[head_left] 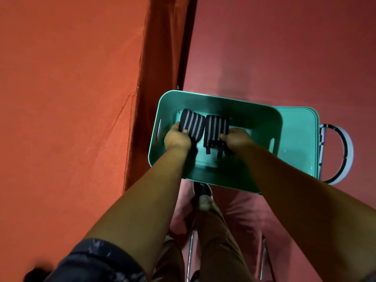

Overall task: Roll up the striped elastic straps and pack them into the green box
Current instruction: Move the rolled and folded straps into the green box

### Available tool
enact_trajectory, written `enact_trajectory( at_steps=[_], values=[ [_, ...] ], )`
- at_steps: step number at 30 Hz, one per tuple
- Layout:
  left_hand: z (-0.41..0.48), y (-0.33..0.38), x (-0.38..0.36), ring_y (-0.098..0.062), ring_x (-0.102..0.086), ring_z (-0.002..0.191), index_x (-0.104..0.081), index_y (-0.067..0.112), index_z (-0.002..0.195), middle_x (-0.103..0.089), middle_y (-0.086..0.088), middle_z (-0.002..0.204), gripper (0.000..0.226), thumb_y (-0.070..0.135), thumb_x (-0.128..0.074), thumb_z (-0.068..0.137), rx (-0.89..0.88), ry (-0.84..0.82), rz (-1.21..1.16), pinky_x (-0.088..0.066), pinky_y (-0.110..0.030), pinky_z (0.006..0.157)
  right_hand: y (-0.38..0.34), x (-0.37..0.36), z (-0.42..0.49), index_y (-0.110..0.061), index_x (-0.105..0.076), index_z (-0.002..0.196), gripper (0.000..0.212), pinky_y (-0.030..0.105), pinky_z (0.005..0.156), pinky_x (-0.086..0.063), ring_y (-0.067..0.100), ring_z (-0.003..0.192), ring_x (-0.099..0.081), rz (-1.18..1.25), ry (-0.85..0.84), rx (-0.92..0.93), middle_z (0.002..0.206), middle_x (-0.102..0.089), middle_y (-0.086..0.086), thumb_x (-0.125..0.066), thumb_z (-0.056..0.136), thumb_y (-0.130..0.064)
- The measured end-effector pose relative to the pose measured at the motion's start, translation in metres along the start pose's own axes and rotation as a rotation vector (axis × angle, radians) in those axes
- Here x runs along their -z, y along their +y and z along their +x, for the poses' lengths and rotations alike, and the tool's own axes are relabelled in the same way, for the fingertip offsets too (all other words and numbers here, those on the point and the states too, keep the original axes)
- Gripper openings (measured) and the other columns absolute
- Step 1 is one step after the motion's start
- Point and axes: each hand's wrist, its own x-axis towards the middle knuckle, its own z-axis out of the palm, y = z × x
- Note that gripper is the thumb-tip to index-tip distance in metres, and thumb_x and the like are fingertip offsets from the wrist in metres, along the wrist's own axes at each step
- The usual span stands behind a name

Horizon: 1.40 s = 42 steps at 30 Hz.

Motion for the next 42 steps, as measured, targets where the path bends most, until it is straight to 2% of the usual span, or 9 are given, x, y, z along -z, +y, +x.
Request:
enact_trajectory(
  at_steps=[1, 6, 10, 17, 21, 24, 27, 37, 42],
  values=[
    [0.002, -0.002, 0.001, -0.036, -0.062, 0.133, -0.057, 0.017, 0.153, -0.068, -0.012, 0.143, 0.044, 0.016, -0.054, 0.110, -0.005, 0.009, 0.071, -0.044, -0.036, 0.114, 0.002, -0.001, 0.000, -0.018, -0.072, 0.106, 0.005, 0.044, 0.094, -0.060, 0.035, 0.097, -0.073, -0.002, 0.024, 0.006, 0.115, -0.076, 0.018, -0.070, 0.102, -0.022],
    [-0.001, 0.003, 0.004, -0.043, -0.062, 0.131, -0.058, 0.003, 0.140, -0.066, -0.023, 0.139, 0.042, 0.000, -0.054, 0.099, 0.016, 0.012, 0.187, -0.049, -0.041, 0.109, 0.008, -0.004, -0.003, -0.016, -0.073, 0.133, 0.033, 0.039, 0.104, -0.056, 0.029, 0.110, -0.071, 0.030, 0.042, 0.048, 0.128, -0.075, 0.008, -0.072, 0.101, -0.021],
    [-0.006, 0.009, 0.003, -0.044, -0.060, 0.133, -0.052, -0.004, 0.141, -0.062, -0.026, 0.144, 0.042, 0.000, -0.055, 0.099, 0.016, -0.016, 0.218, -0.050, -0.043, 0.110, 0.006, -0.007, -0.007, -0.014, -0.072, 0.136, 0.033, 0.032, 0.090, -0.052, 0.025, 0.100, -0.069, 0.048, 0.033, 0.086, 0.124, -0.074, 0.008, -0.066, 0.103, -0.014],
    [-0.031, 0.020, 0.022, -0.045, -0.063, 0.128, -0.057, -0.006, 0.136, -0.065, -0.027, 0.138, 0.039, 0.002, -0.057, 0.098, -0.036, -0.044, 0.290, -0.051, -0.039, 0.102, 0.006, 0.005, -0.019, -0.005, -0.072, 0.097, 0.016, 0.040, 0.087, -0.055, 0.031, 0.095, -0.070, -0.132, 0.020, 0.074, 0.107, -0.075, 0.015, -0.059, 0.098, -0.014],
    [-0.062, 0.023, 0.050, -0.039, -0.069, 0.099, -0.072, -0.002, 0.111, -0.073, -0.021, 0.110, 0.024, 0.001, -0.054, 0.095, -0.103, -0.161, 0.255, -0.052, -0.033, 0.079, -0.022, 0.021, -0.056, -0.019, -0.064, 0.100, 0.006, 0.029, 0.078, -0.047, 0.023, 0.094, -0.056, -0.251, -0.017, 0.089, 0.102, -0.063, 0.006, -0.059, 0.102, -0.019],
    [-0.090, 0.021, 0.078, -0.029, -0.072, 0.080, -0.067, 0.008, 0.096, -0.073, -0.014, 0.102, 0.022, 0.002, -0.049, 0.106, -0.101, -0.273, 0.094, -0.057, -0.026, 0.060, -0.046, 0.020, -0.084, -0.010, -0.069, 0.085, 0.021, 0.032, 0.071, -0.055, 0.024, 0.078, -0.069, -0.228, -0.099, 0.089, 0.091, -0.074, 0.009, -0.059, 0.103, -0.012],
    [-0.118, 0.013, 0.121, -0.018, -0.067, 0.070, -0.059, 0.016, 0.094, -0.069, -0.006, 0.089, 0.027, 0.000, -0.044, 0.110, -0.101, -0.298, -0.119, -0.052, -0.026, 0.061, -0.081, 0.007, -0.120, -0.010, -0.068, 0.087, 0.022, 0.032, 0.067, -0.054, 0.021, 0.072, -0.070, -0.163, -0.131, 0.153, 0.095, -0.077, 0.011, -0.056, 0.105, -0.013],
    [-0.186, -0.133, 0.324, -0.021, -0.068, 0.076, -0.062, 0.008, 0.113, -0.072, -0.008, 0.096, 0.021, 0.001, -0.042, 0.109, -0.054, 0.041, -0.515, -0.055, -0.032, 0.069, -0.182, -0.169, -0.254, -0.018, -0.063, 0.110, 0.009, 0.030, 0.068, -0.052, 0.013, 0.072, -0.065, -0.309, -0.356, 0.438, 0.088, -0.072, 0.000, -0.055, 0.109, -0.022],
    [-0.228, -0.258, 0.400, -0.022, -0.070, 0.078, -0.065, 0.010, 0.109, -0.074, -0.010, 0.101, 0.019, 0.004, -0.047, 0.109, 0.060, 0.255, -0.750, -0.056, -0.032, 0.067, -0.174, -0.293, -0.327, -0.022, -0.060, 0.100, 0.014, 0.025, 0.054, -0.048, 0.010, 0.066, -0.061, -0.497, -0.496, 0.503, 0.082, -0.068, -0.002, -0.052, 0.111, -0.021]
  ],
)
